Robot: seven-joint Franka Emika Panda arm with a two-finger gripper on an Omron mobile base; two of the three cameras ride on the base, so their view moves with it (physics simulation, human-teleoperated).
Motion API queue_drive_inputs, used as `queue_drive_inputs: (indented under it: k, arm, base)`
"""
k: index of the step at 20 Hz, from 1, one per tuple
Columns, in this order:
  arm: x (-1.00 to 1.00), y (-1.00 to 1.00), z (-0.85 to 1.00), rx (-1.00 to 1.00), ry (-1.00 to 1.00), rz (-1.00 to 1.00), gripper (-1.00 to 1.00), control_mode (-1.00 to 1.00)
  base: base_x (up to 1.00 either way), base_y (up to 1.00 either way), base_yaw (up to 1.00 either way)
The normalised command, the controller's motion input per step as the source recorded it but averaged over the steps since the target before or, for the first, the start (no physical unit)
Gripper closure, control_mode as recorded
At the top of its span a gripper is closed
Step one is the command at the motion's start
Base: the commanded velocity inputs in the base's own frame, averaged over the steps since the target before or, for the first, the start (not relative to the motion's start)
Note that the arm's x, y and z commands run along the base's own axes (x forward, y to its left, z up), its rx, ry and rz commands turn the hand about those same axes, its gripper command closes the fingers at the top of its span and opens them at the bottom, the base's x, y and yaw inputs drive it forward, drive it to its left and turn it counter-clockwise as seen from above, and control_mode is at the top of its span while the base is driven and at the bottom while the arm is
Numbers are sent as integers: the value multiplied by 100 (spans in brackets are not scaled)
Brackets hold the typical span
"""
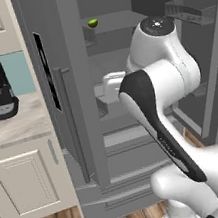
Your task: Retrieve the kiwi and tangerine from the fridge and place them into the bowl on the dining table.
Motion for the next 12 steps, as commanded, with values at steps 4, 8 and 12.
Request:
queue_drive_inputs:
  k: [4,8,12]
  arm:
    - [-2,0,-1,0,-9,0,-100,-100]
    - [-3,-8,-10,0,-27,0,-100,-100]
    - [0,-52,0,18,-15,0,-100,-100]
  base:
    - [0,0,0]
    - [0,0,0]
    - [0,0,0]
